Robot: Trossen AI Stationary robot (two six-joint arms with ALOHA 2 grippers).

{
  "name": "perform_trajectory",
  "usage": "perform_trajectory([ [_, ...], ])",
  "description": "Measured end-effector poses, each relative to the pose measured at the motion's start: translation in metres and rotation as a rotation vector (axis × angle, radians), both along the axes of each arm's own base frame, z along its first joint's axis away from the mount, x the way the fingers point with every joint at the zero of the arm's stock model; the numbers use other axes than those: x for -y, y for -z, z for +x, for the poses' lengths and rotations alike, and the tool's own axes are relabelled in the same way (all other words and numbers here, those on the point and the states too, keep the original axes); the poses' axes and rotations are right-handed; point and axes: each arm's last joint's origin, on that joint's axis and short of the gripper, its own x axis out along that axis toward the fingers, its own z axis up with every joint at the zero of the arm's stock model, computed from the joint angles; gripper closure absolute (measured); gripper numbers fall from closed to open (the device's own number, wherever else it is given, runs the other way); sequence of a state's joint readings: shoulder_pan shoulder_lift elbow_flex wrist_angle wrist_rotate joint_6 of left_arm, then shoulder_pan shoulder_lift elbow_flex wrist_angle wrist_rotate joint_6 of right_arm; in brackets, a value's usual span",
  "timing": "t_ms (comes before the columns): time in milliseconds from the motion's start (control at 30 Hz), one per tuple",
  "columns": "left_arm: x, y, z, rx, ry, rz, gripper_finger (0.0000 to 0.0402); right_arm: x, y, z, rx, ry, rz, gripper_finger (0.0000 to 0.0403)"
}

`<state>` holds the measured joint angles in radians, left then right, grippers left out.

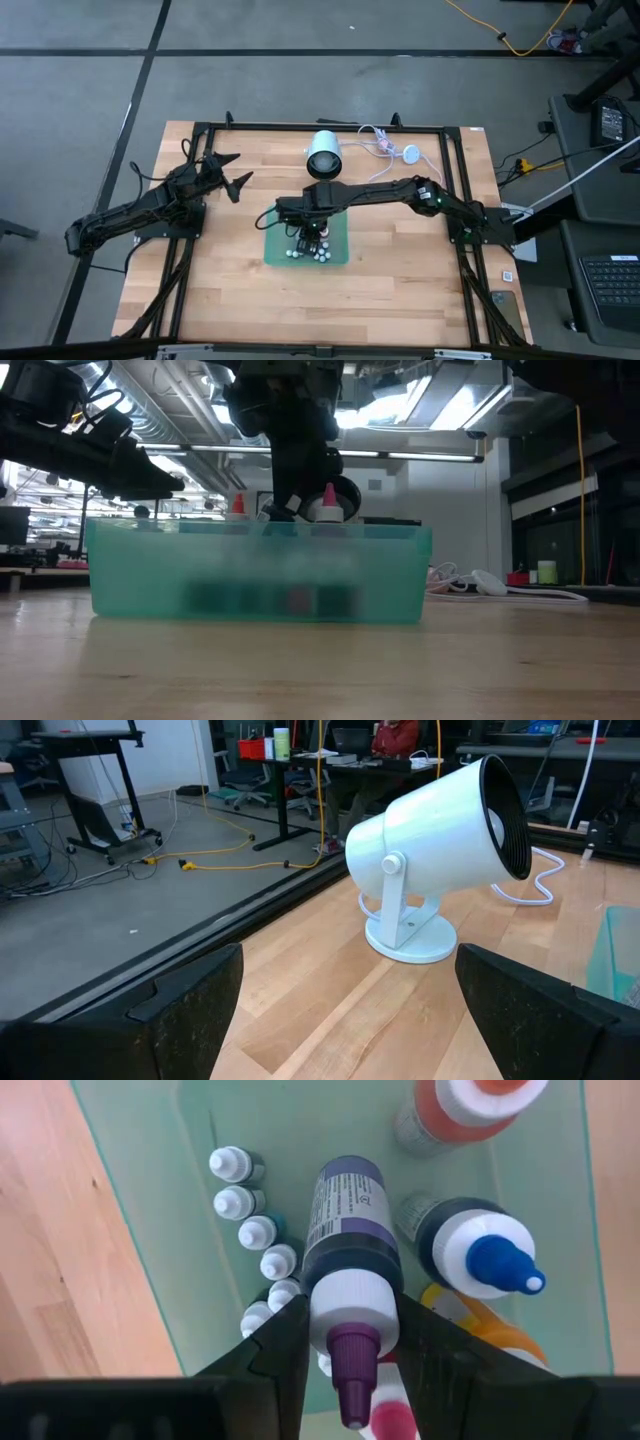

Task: Pick & Place food coloring
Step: Put the large purple food coloring bottle into the bin

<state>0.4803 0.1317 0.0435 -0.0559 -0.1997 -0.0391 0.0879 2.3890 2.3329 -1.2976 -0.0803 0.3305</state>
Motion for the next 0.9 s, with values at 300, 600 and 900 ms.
perform_trajectory([
  [300,0.0,0.0,0.0,0.0,0.0,0.0,0.0041,0.001,0.015,0.005,-0.03,0.004,0.025,0.0266],
  [600,0.0,0.0,0.0,0.0,0.0,0.0,0.0041,0.0,0.015,0.005,-0.03,-0.002,0.048,0.0264],
  [900,0.0,0.0,0.0,0.0,0.0,0.0,0.0041,0.001,0.015,0.005,-0.028,0.003,0.043,0.0215],
])
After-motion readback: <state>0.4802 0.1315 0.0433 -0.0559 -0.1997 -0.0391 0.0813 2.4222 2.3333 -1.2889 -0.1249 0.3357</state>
